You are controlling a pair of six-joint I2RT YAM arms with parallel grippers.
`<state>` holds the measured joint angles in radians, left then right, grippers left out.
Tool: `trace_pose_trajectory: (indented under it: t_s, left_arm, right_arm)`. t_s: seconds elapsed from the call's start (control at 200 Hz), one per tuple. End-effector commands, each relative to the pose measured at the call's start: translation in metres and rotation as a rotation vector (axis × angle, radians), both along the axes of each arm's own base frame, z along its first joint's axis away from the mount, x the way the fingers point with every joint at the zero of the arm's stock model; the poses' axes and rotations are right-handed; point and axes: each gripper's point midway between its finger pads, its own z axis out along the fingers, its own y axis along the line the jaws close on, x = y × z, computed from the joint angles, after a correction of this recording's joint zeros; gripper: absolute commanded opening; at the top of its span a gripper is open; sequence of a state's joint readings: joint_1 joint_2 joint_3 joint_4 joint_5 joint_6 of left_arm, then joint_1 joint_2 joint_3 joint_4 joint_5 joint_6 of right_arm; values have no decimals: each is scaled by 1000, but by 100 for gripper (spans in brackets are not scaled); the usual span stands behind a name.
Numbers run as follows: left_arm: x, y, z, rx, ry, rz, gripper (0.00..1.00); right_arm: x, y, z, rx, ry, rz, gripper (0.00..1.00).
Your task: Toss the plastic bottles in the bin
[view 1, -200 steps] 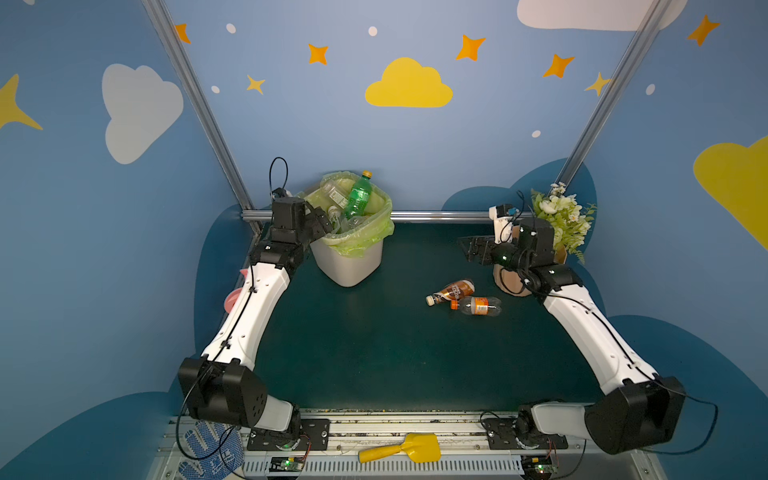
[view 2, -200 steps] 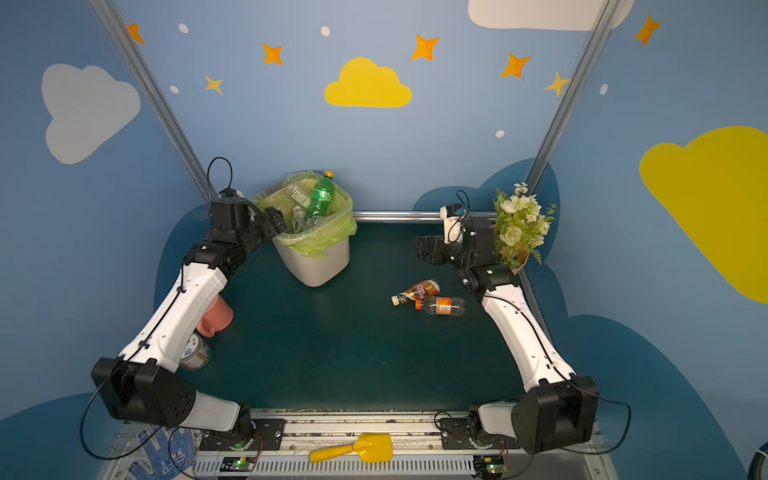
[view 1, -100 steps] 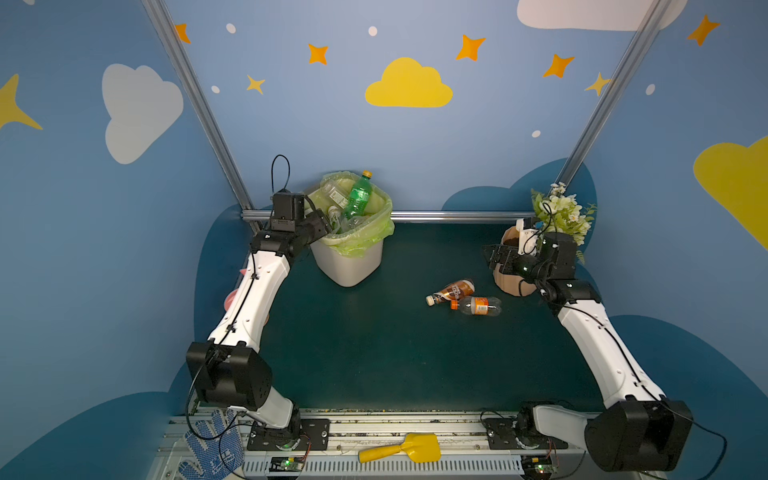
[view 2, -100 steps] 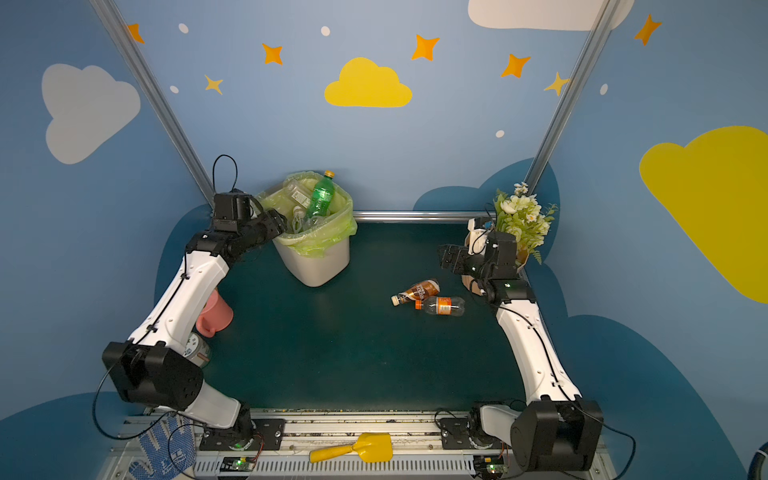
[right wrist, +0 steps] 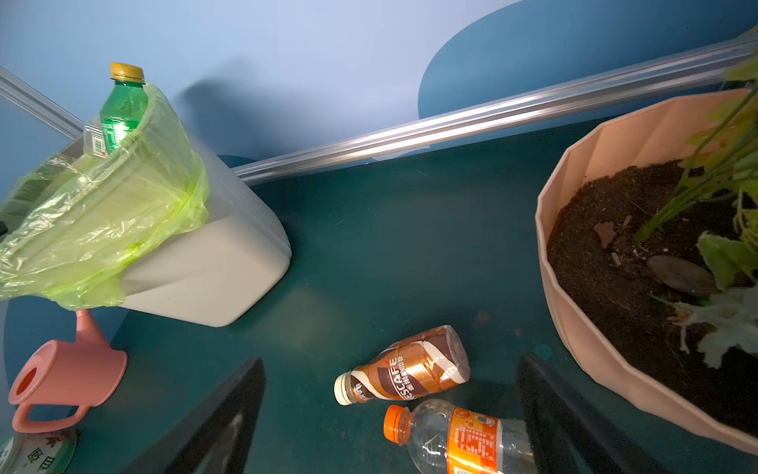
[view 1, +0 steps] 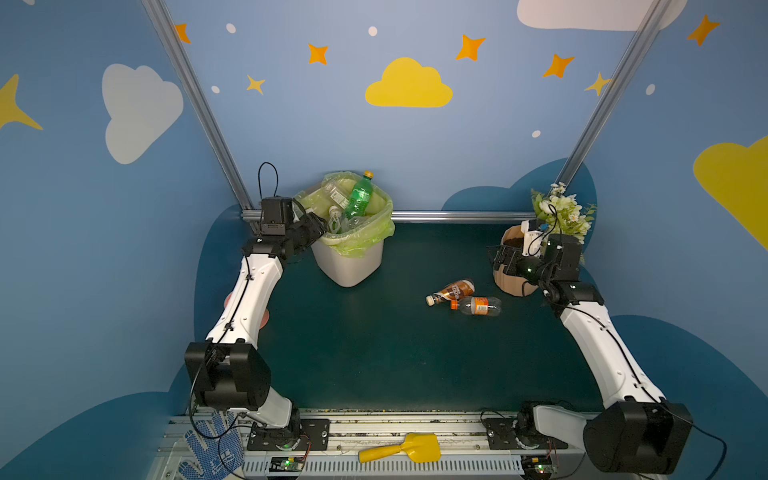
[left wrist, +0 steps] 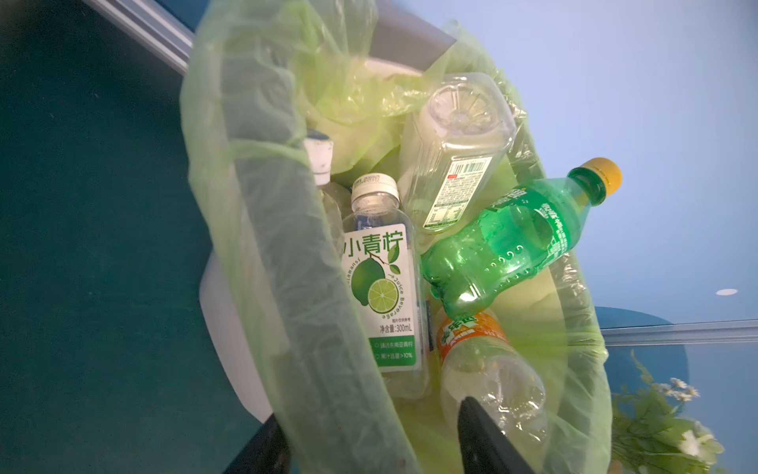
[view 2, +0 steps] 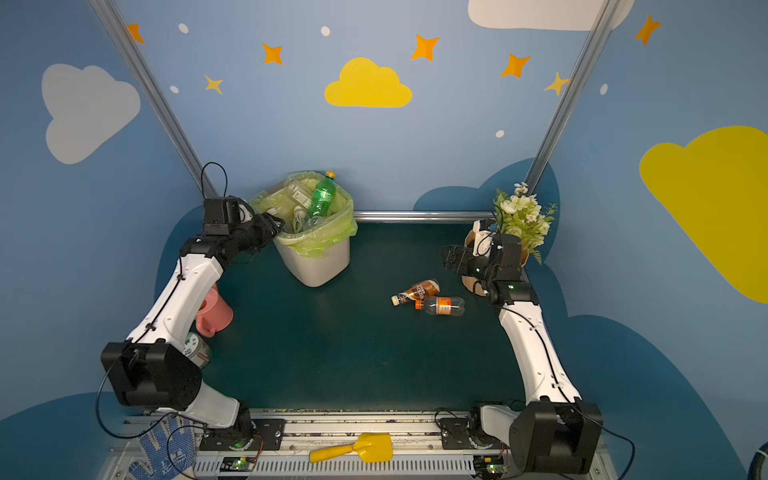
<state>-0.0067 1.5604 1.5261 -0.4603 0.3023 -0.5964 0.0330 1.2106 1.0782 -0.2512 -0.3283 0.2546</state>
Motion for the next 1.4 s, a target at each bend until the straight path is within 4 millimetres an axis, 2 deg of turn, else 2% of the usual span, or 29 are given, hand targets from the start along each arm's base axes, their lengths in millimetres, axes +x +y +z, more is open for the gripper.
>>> trace_pose_trajectory:
  t_s: [0.0,0.21,0.501,0.806,1.081,1.211,1.396]
  left_arm:
    - [4,-17,13,-58,-30,-85,54]
    - [5,-31,17,-114,-28,-147,44]
    - [8,-46,42,-225,-76,-204,46]
    - [11,-52,43,-333,-76,-228,41]
    - [2,-52,42,-397,-83,-201,42]
    - [0,-43,38,-437,-81,-153,43]
    - [-9,-37,50,-503,-115,-109,42]
  right_arm:
    - [-5,-2,7,13,-21,-2,94]
    - [-4,-4,-2,7,1,-5,93]
    - [-6,-9,-26,-27,66,-16,93]
    - [-7,-10,-31,-37,79,-19,93]
    - [-6,-11,-32,-37,82,-20,93]
    - [-6,-11,-33,-35,84,-18,93]
    - [-6,-10,-32,-32,85,-15,93]
